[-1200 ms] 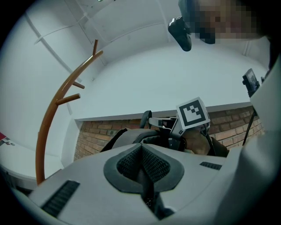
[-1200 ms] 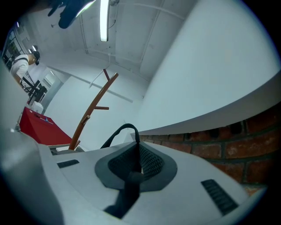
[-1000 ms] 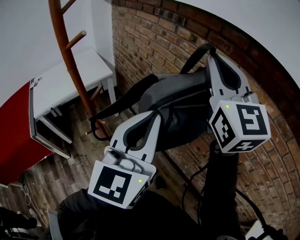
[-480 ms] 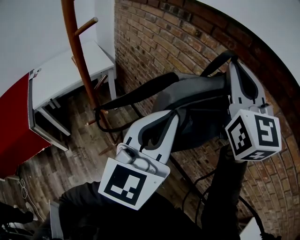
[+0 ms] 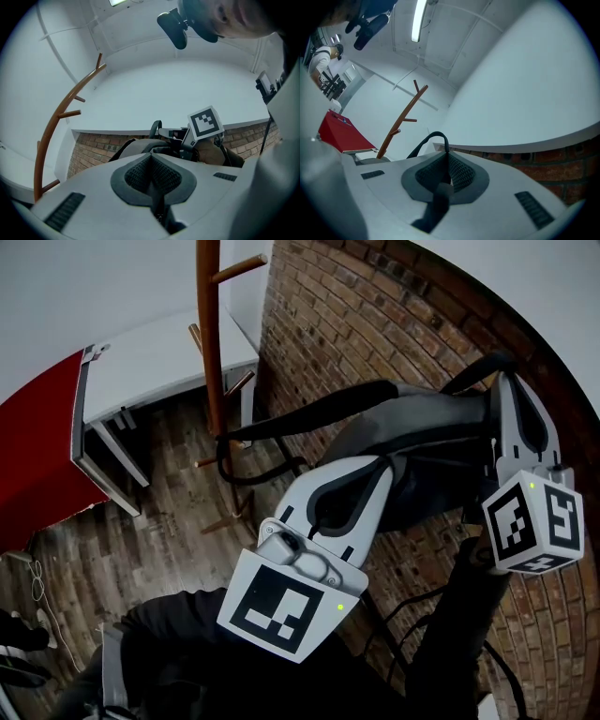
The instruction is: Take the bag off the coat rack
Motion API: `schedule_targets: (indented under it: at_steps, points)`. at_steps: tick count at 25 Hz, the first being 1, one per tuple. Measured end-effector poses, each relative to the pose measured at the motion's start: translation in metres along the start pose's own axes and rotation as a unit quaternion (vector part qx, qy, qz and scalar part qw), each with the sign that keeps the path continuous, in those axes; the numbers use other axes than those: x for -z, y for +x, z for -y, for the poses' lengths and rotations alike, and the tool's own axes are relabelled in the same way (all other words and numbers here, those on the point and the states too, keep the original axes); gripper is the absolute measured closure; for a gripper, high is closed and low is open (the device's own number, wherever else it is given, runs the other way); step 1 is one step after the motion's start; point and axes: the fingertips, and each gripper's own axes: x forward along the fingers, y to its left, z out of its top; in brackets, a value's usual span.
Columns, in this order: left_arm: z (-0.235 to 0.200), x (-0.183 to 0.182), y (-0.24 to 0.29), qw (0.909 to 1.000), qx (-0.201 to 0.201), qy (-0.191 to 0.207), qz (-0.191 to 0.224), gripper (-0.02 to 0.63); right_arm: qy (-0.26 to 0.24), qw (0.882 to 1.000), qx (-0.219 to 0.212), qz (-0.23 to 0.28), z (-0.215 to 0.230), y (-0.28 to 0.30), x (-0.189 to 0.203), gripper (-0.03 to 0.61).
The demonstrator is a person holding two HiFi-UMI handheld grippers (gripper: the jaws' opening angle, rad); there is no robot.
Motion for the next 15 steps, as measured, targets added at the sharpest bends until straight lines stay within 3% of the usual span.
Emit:
schedule_targets:
  at_steps: [15]
  points:
    - [0.013, -0.022, -0.019, 0.9996, -0.007, 0.018, 0.02, 0.604, -0.002, 1.0, -0.01, 0.028, -0.009, -0.014, -0.027, 0.558]
